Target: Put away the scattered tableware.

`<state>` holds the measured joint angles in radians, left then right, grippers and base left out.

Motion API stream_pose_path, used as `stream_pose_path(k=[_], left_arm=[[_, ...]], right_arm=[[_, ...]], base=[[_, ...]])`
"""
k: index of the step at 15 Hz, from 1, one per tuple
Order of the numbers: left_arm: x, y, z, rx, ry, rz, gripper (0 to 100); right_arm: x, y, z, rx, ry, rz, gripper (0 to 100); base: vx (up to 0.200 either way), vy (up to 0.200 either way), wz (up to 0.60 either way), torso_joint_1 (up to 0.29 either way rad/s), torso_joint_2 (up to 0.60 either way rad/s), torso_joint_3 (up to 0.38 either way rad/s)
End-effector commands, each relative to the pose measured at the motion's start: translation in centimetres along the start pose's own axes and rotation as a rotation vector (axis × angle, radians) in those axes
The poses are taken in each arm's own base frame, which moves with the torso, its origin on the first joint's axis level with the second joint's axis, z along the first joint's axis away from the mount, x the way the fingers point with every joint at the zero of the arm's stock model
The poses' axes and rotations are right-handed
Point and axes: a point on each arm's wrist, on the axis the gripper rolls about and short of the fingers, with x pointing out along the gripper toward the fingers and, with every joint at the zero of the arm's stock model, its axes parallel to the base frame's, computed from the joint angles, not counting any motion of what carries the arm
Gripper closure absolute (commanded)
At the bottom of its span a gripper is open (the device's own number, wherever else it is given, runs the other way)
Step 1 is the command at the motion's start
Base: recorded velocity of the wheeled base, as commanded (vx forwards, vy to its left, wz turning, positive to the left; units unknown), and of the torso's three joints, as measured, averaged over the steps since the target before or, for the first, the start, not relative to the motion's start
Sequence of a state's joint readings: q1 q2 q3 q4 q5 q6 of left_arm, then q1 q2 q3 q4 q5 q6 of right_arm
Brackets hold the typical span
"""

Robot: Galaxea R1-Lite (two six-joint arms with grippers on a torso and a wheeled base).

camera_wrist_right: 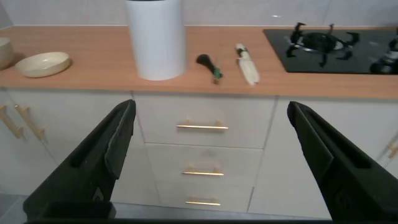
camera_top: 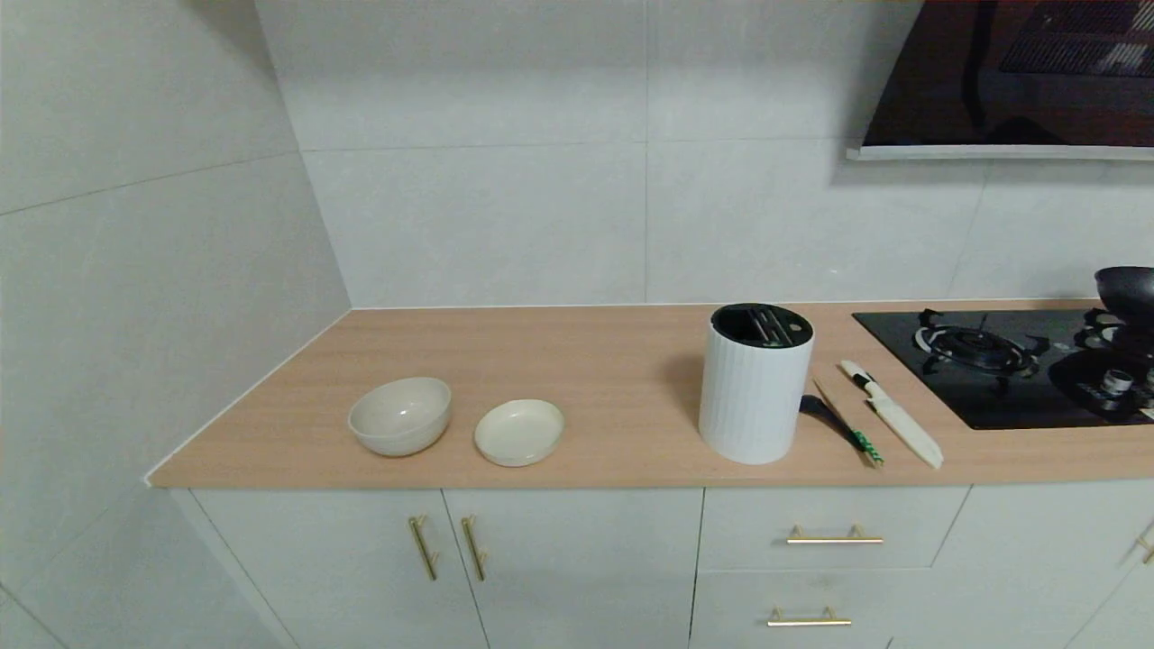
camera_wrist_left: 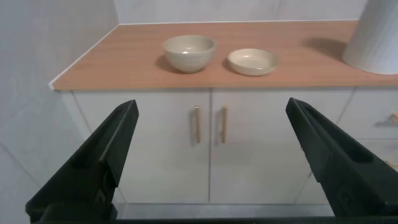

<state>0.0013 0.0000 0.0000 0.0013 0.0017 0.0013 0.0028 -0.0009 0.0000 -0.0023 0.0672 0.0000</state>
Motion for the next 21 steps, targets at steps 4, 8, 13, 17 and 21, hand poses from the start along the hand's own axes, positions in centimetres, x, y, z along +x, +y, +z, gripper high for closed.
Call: stream_pose_path(k=[4, 8, 13, 17, 21], left_arm=[[0.00, 0.00, 0.00, 0.000, 0.000, 0.000, 0], [0.00, 0.00, 0.00, 0.000, 0.000, 0.000, 0], [0.00, 0.00, 0.00, 0.000, 0.000, 0.002, 0], [0.00, 0.00, 0.00, 0.000, 0.000, 0.000, 0], [0.00, 0.00, 0.00, 0.000, 0.000, 0.000, 0]], right_arm=[[0.01, 0.00, 0.01, 0.000, 0.000, 0.001, 0], [0.01, 0.00, 0.01, 0.000, 0.000, 0.002, 0], [0.01, 0.00, 0.01, 0.000, 0.000, 0.001, 0], [0.01, 0.00, 0.01, 0.000, 0.000, 0.001, 0], [0.01, 0.00, 0.01, 0.000, 0.000, -0.001, 0]], base=[[0.000, 0.200, 0.00, 0.004, 0.00, 0.009], [0.000, 0.200, 0.00, 0.000, 0.00, -0.001], [0.000, 0.200, 0.00, 0.003, 0.00, 0.004], [0.000, 0.200, 0.00, 0.000, 0.00, 0.002], [0.000, 0.200, 0.00, 0.006, 0.00, 0.000]])
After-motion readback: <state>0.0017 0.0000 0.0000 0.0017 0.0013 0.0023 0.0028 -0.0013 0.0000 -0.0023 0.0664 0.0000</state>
